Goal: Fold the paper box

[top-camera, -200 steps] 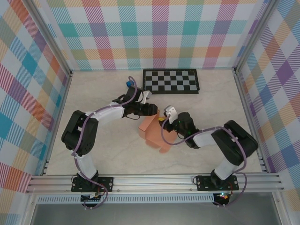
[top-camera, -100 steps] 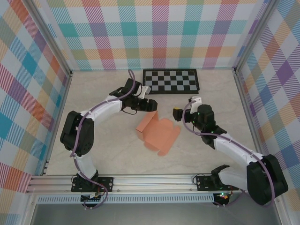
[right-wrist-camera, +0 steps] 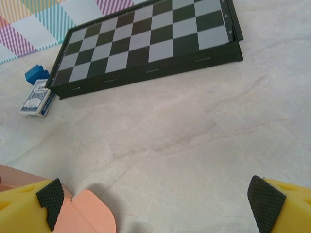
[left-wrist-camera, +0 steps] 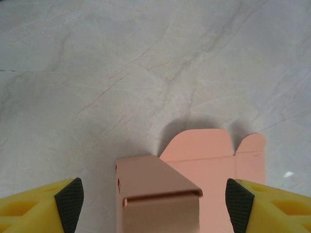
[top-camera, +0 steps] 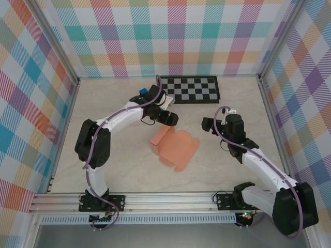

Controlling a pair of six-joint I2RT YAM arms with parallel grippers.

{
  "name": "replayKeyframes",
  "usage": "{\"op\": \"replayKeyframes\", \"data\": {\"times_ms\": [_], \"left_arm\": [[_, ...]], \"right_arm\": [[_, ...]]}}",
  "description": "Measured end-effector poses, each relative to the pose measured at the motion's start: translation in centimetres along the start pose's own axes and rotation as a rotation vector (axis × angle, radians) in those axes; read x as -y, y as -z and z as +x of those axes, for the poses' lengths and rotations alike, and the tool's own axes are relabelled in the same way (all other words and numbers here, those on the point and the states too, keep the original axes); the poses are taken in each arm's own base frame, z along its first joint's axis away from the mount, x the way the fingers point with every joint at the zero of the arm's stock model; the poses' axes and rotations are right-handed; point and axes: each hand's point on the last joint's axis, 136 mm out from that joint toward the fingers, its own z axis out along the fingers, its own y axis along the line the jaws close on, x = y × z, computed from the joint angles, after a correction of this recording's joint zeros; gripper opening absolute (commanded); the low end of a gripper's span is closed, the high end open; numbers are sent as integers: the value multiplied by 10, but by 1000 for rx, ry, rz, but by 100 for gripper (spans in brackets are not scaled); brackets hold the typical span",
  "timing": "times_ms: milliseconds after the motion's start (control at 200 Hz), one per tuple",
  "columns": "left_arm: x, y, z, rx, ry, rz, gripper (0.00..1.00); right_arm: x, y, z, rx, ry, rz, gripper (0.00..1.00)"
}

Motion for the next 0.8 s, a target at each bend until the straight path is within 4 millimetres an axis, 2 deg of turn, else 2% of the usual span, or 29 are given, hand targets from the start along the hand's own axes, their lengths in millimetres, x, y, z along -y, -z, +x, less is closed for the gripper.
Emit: {"op": "replayKeyframes", "data": {"times_ms": [145, 245, 375, 800], "left_arm": [[0, -12, 11, -69, -22, -40, 81], [1, -14, 13, -96, -22, -49, 75], [4, -12, 14, -108, -23, -59, 60], [5, -15, 16, -129, -44, -104, 44]], "right_arm": [[-2, -2, 5, -23, -2, -13, 100], [-3, -2, 6, -27, -2, -21, 100], [-3, -2, 6, -28, -4, -24, 100], [-4, -6, 13, -60, -5, -34, 100]]}}
